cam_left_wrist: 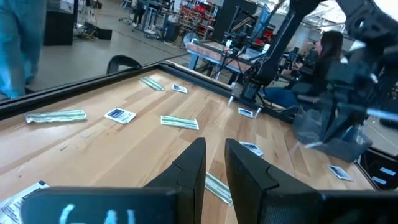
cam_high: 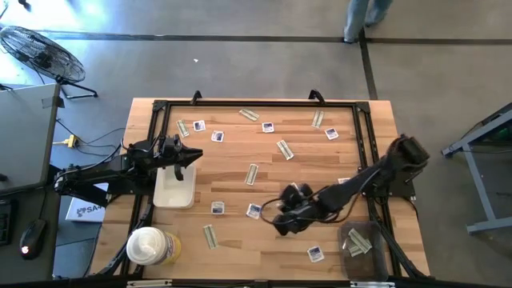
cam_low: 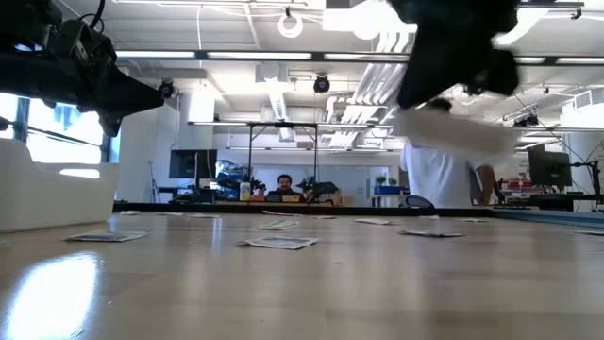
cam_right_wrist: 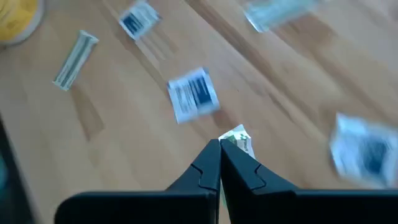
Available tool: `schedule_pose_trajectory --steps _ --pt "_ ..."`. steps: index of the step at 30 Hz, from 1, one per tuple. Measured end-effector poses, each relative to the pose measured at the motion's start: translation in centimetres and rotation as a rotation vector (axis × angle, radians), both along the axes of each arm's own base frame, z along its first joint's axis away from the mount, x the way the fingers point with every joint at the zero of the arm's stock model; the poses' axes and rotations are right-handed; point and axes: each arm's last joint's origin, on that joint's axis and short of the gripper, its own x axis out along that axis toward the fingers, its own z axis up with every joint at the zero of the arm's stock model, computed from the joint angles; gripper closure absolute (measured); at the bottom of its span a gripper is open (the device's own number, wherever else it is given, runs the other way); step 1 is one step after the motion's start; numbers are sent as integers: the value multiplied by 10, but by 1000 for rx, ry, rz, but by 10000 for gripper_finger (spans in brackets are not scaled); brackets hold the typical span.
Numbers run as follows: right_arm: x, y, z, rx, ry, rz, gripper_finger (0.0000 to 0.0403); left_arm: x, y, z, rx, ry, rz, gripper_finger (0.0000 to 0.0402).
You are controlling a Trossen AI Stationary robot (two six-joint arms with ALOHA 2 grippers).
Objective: Pick & Place First Aid Supplies
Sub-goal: Put the green bandage pack into the black bin
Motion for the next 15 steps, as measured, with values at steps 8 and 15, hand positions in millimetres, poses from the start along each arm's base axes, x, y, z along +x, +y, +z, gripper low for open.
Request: schedule_pose_trajectory --steps 8,15 --pt "-68 14 36 339 259 -147 402 0 0 0 0 0 0 341" --pt "-117 38 33 448 622 -299 402 0 0 0 0 0 0 341"
